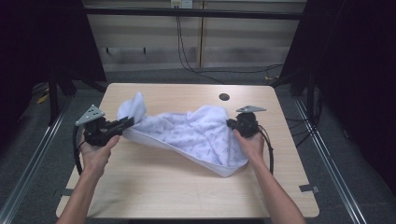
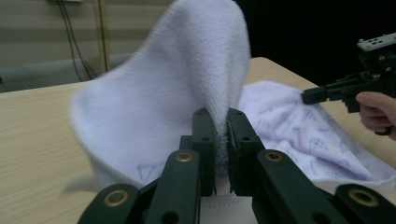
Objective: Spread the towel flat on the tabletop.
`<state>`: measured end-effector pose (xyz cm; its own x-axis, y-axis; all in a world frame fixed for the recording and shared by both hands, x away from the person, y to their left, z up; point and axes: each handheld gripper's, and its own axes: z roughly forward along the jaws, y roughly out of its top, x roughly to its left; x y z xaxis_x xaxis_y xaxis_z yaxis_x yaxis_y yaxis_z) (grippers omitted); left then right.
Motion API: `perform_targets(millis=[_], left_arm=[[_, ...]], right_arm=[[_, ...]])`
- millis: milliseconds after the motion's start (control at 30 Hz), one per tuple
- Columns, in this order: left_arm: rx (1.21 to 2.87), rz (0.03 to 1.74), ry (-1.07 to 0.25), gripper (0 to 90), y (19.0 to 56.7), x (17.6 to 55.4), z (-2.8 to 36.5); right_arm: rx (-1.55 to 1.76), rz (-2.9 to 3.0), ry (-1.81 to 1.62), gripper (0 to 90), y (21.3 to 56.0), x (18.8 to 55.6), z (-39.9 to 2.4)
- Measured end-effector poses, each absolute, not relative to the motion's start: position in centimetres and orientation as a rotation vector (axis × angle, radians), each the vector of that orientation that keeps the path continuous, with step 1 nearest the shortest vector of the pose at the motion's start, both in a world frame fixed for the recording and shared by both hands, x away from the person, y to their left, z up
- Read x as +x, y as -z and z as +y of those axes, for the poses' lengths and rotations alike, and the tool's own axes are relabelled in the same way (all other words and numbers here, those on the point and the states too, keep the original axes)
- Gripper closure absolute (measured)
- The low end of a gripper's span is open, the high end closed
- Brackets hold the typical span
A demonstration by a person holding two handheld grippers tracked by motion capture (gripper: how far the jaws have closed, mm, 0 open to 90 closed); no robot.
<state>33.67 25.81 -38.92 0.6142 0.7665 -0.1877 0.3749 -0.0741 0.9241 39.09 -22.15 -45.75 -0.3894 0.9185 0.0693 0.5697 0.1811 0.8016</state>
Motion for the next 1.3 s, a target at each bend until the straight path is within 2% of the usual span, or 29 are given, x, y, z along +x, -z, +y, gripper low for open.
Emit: perform_targets(millis=[200, 367, 500, 533, 567, 600, 633, 667, 700, 767, 867, 967, 1000, 1100, 1133, 1167, 1200, 1300], left_arm=[[1.707, 1.073, -0.43, 82.9, 41.9, 31.9, 27.2], [1.734, 1.156, -0.353, 82.9, 44.5, 30.4, 29.1], [1.755, 1.172, -0.315, 82.5, 45.4, 29.3, 29.7], [1.762, 1.165, -0.311, 81.2, 45.7, 29.0, 29.7], [1.774, 1.15, -0.294, 81.2, 45.9, 28.8, 29.7], [1.772, 1.13, -0.282, 76.3, 45.9, 28.6, 29.7], [1.77, 1.119, -0.288, 67.5, 45.8, 28.5, 29.7], [1.759, 1.112, -0.308, 61.9, 45.6, 28.4, 29.7], [1.746, 1.103, -0.319, 52.2, 45.2, 28.5, 29.6], [1.749, 1.067, -0.325, 52.3, 44.4, 29.0, 29.3], [1.8, 0.978, -0.338, 55.7, 43.7, 30.1, 27.9], [1.887, 0.933, -0.262, 59.4, 44.3, 31.9, 25.9], [1.969, 0.915, -0.237, 61.5, 45.3, 33.4, 24.7], [2.013, 0.927, -0.225, 60.8, 46.4, 34.4, 24.0], [2.044, 0.922, -0.188, 56.2, 47.3, 34.9, 23.7], [2.044, 0.922, -0.188, 53.7, 47.3, 34.9, 23.7], [2.075, 0.917, -0.189, 52.9, 47.6, 34.9, 23.7], [2.2, 0.927, -0.184, 54.8, 48.7, 34.7, 23.1]], right_arm=[[1.48, 1.898, -0.958, 84.1, 44.6, 38.8, -25.8], [1.569, 1.799, -0.868, 86.9, 44.9, 38.8, -29.8], [1.555, 1.753, -0.796, 82.6, 44.7, 38.6, -31.3], [1.588, 1.734, -0.827, 70.9, 44.7, 38.4, -32.1], [1.588, 1.734, -0.827, 70.9, 44.7, 38.4, -32.1], [1.615, 1.75, -0.88, 62.5, 44.8, 38.3, -32.3], [1.618, 1.778, -0.899, 57.7, 44.8, 38.1, -32.2], [1.596, 1.794, -0.891, 55.0, 44.7, 37.8, -31.8], [1.542, 1.857, -0.968, 51.7, 44.6, 36.7, -30.6], [1.532, 1.899, -1.0, 50.7, 44.7, 36.2, -29.8], [1.436, 2.058, -1.143, 51.1, 45.5, 34.3, -26.1], [1.369, 2.151, -1.18, 52.8, 46.1, 33.4, -23.8], [1.313, 2.246, -1.194, 53.6, 46.7, 32.7, -21.4], [1.251, 2.339, -1.218, 54.0, 47.1, 32.2, -19.1], [1.174, 2.406, -1.231, 53.9, 47.5, 31.8, -17.0], [1.174, 2.406, -1.231, 53.9, 47.5, 31.8, -17.0], [1.129, 2.445, -1.235, 53.0, 47.9, 31.5, -15.3], [1.085, 2.484, -1.227, 51.4, 48.8, 31.4, -13.4]])
